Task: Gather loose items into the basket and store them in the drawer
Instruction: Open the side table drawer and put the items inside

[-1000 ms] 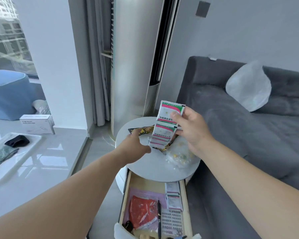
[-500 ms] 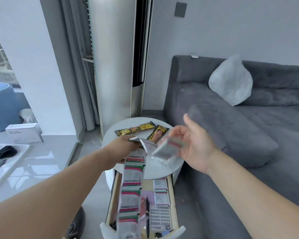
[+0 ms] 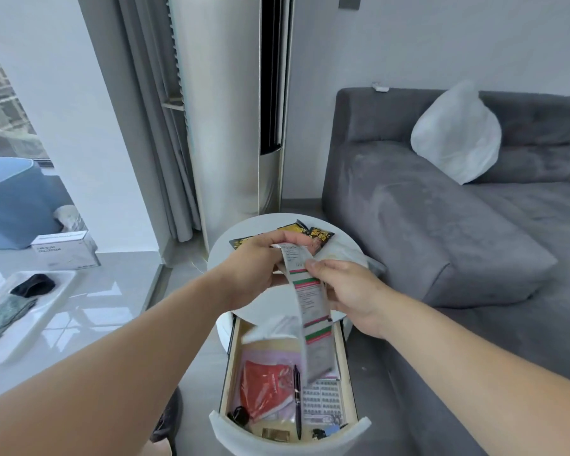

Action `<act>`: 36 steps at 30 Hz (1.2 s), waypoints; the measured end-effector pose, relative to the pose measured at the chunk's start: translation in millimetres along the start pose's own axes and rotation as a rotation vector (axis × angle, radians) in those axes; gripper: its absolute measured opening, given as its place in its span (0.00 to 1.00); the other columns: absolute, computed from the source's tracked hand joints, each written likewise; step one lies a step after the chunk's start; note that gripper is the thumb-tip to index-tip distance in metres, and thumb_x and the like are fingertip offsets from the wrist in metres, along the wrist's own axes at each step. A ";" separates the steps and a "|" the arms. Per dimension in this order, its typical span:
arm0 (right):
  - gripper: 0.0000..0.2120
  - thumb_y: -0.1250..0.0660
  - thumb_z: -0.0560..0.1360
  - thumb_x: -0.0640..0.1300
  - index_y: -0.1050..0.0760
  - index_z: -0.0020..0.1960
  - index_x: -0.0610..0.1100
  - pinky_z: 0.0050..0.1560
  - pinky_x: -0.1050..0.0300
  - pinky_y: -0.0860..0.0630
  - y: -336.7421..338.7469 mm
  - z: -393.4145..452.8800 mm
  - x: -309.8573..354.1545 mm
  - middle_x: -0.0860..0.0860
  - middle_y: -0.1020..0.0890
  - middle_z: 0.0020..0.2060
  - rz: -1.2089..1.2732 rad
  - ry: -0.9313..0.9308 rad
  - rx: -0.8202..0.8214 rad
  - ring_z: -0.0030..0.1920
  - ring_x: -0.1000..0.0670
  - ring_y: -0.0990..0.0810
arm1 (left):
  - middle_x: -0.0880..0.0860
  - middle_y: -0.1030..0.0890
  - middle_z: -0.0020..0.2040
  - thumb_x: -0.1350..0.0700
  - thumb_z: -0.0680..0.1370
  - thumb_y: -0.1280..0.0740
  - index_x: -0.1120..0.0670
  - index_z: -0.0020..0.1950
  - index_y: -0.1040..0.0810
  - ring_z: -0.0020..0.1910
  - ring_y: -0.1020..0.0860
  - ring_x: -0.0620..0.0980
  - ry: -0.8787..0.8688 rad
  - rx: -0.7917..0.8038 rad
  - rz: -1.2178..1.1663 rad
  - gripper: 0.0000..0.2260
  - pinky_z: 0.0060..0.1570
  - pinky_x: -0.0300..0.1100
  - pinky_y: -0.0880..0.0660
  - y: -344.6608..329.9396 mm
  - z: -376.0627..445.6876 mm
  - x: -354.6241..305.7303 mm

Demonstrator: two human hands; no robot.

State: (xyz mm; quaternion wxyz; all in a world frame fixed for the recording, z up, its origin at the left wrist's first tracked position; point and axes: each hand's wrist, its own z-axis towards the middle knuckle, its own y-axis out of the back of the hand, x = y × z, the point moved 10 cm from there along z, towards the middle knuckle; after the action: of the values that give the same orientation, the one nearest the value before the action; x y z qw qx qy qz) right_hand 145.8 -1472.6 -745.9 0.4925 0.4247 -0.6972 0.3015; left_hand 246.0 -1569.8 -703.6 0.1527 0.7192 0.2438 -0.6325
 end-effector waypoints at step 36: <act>0.14 0.34 0.84 0.46 0.16 0.43 0.43 0.32 0.58 0.20 1.6 -7.7 9.2 0.43 0.16 0.38 0.289 -0.084 -0.009 0.33 0.47 0.16 | 0.57 0.14 0.51 0.43 0.82 0.32 0.56 0.64 0.19 0.49 0.14 0.55 0.326 0.059 -0.049 0.19 0.57 0.52 0.18 -24.0 -10.7 47.8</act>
State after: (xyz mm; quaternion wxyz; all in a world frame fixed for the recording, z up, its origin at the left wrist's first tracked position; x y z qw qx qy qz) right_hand 146.3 -1468.1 -734.7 0.4164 0.3301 -0.7723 0.3481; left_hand 245.7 -1536.6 -746.9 0.0742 0.8103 0.2641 -0.5177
